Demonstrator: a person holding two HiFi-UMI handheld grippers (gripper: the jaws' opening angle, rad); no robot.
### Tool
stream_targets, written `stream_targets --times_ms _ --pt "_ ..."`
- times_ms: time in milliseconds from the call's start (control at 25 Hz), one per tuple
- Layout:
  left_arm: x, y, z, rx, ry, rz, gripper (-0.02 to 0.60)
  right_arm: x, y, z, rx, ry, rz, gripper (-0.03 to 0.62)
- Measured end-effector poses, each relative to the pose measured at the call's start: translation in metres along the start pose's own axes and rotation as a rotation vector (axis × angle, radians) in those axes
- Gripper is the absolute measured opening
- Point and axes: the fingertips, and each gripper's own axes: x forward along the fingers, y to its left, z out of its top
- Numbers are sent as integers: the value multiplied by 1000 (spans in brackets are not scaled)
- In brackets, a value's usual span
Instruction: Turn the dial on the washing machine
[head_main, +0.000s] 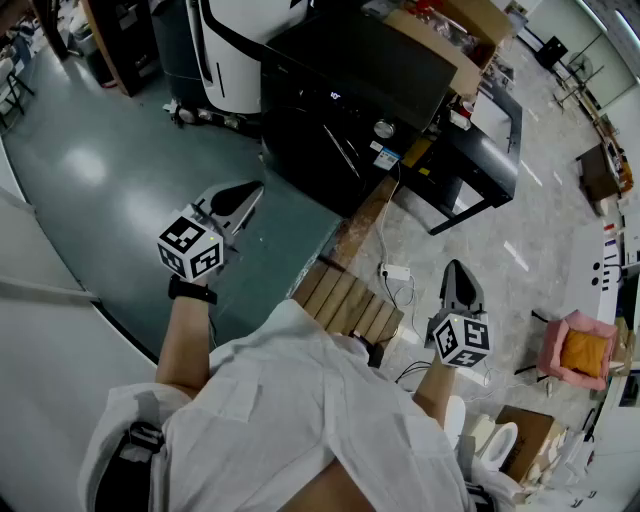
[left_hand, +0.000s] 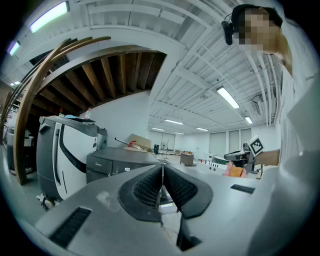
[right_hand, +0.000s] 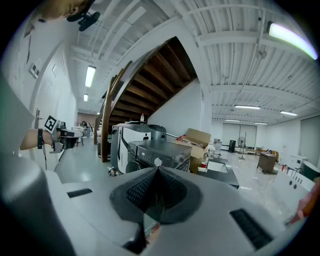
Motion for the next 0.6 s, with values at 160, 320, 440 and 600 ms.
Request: stream_targets --times_ms 160,320,440,600 --pt "-1 -1 3 -6 1 1 17 -1 4 5 -14 2 7 0" --pt "1 -2 -2 -9 3 -4 17 1 6 0 -15 11 11 0" --pt "0 -1 -4 -13 8 -2 17 2 7 -1 -10 12 16 0" --pt "-1 0 0 -20 1 0 17 5 12 5 47 -21 66 2"
